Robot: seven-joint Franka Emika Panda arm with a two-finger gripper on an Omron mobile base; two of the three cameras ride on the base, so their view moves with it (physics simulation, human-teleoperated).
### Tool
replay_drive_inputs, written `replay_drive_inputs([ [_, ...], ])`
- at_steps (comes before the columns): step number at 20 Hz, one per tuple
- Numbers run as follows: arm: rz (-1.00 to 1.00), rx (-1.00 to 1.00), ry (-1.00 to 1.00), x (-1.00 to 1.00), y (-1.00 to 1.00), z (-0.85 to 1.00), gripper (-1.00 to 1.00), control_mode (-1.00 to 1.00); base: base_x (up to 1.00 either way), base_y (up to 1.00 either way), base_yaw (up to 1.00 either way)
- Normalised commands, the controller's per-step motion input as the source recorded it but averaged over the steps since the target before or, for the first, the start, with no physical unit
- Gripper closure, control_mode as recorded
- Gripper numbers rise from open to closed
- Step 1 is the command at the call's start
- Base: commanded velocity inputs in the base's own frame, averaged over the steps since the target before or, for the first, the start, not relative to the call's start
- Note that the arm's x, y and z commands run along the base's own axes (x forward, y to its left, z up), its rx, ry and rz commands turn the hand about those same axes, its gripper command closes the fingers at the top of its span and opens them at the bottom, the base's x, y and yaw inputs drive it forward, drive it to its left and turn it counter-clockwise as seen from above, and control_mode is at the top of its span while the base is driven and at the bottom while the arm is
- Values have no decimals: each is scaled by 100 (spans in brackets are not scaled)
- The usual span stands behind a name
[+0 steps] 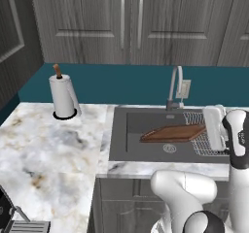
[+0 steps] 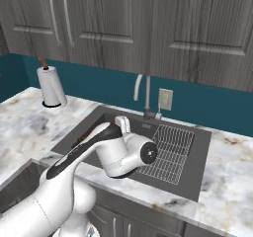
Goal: Move the cutting board and knife to the sink. Then move spray from the cabinet to the counter.
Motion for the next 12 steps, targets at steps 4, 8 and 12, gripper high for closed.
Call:
replay_drive_inputs([
  [4,4,-1,1,29,0,-6,100,-100,0,0,0],
  [8,13,0,1,28,-5,-9,100,-100,0,0,0],
  [12,8,-3,0,21,0,-9,100,-100,0,0,0],
])
